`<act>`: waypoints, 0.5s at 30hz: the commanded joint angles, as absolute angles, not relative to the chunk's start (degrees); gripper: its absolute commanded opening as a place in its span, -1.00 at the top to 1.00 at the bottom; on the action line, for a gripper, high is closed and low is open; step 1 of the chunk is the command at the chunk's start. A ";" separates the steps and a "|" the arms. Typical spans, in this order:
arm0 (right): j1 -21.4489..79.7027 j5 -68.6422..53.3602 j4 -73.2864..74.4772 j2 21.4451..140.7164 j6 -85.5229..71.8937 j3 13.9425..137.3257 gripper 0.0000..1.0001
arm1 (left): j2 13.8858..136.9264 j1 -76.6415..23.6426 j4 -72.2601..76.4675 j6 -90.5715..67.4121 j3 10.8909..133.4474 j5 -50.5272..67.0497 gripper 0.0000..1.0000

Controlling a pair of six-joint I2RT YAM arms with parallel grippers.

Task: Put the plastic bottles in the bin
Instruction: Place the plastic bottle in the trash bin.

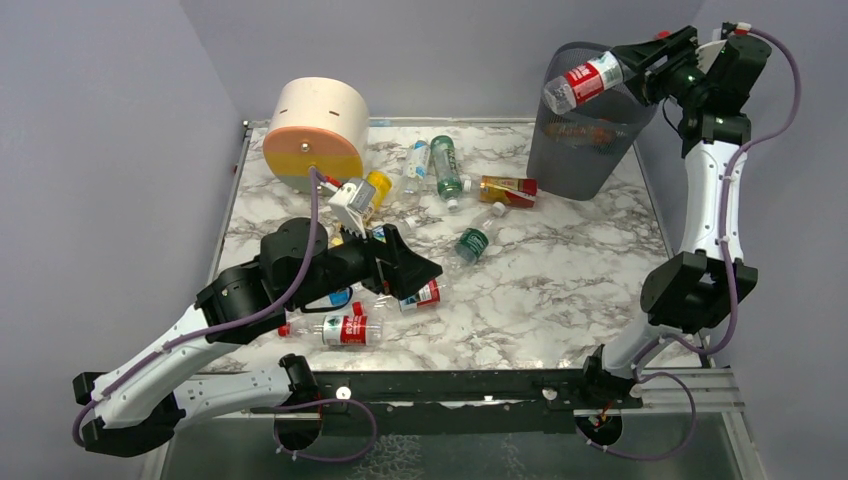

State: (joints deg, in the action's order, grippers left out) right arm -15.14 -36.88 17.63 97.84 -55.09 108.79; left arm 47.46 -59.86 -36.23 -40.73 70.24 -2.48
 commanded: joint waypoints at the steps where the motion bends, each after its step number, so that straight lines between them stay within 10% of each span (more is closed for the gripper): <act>1: -17.29 -34.70 10.59 99.40 -58.36 110.11 -0.24 | 47.48 -60.12 -36.39 -40.75 69.89 -1.74 -0.98; 8: -17.75 -30.28 9.08 103.66 -58.31 111.47 -0.25 | 48.57 -60.12 -36.41 -39.93 70.00 -1.40 -0.98; 15: -17.75 -29.90 15.80 108.68 -53.36 117.29 -0.80 | 49.02 -60.12 -36.39 -39.66 69.69 -1.37 -0.98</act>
State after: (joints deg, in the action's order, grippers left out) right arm -17.58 -32.23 13.34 108.05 -56.64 114.76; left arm 48.88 -59.86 -36.23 -40.42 70.22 -2.39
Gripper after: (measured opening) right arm 0.879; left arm 0.989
